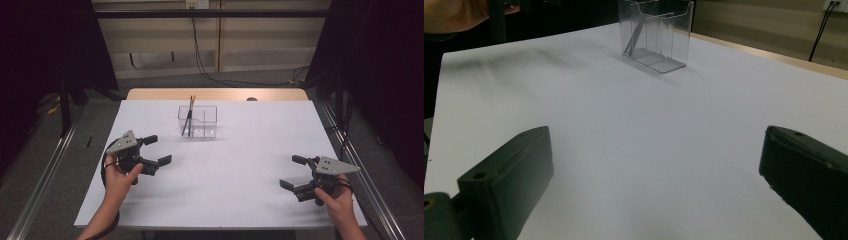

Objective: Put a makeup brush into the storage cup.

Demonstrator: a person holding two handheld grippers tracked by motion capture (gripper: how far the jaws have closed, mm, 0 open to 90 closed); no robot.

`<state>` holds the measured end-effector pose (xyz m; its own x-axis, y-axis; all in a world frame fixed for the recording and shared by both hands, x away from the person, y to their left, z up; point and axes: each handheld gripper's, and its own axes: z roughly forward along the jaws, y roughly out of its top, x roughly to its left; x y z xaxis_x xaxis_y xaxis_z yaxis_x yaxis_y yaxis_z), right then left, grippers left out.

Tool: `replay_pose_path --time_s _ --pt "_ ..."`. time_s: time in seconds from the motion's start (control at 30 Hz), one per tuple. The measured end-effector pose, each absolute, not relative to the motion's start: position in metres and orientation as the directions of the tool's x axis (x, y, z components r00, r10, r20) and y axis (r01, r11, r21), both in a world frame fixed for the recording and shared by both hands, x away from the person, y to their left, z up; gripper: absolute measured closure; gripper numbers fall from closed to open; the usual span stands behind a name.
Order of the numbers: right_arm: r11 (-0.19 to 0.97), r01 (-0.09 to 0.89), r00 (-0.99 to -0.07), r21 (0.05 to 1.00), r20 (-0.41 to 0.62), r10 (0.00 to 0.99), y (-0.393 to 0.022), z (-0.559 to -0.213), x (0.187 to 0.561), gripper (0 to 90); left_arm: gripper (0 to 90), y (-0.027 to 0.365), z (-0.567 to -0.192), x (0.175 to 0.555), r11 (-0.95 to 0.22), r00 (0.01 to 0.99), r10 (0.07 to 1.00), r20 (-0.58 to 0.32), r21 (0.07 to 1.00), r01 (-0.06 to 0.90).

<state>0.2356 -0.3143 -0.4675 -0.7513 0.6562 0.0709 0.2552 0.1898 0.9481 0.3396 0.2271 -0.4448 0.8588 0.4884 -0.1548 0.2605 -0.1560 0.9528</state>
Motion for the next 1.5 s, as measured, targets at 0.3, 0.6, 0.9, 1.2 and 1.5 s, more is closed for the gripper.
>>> replay_pose_path --time_s 0.3,0.6,0.9,1.2,1.5 --pt "0.191 0.255 -0.751 0.948 0.070 0.657 -0.314 -0.468 0.236 0.5 0.8 0.237 -0.447 0.335 -0.165 0.853 0.498 -0.152 0.950 0.266" --pt "0.191 0.255 -0.751 0.948 0.070 0.656 -0.314 -0.467 0.235 0.5 0.8 0.239 -0.449 0.332 -0.174 0.850 0.508 -0.142 0.949 0.263" --pt "0.190 0.251 -0.749 0.949 0.066 0.659 -0.315 -0.467 0.235 0.5 0.8 0.244 -0.449 0.328 -0.179 0.848 0.512 -0.137 0.948 0.262" --pt "0.191 0.251 -0.749 0.949 0.065 0.660 -0.315 -0.466 0.235 0.5 0.8 0.253 -0.453 0.320 -0.189 0.841 0.523 -0.139 0.943 0.273" --pt "0.192 0.252 -0.750 0.949 0.066 0.658 -0.314 -0.467 0.235 0.7 0.8 0.261 -0.457 0.313 -0.187 0.835 0.531 -0.145 0.941 0.282"
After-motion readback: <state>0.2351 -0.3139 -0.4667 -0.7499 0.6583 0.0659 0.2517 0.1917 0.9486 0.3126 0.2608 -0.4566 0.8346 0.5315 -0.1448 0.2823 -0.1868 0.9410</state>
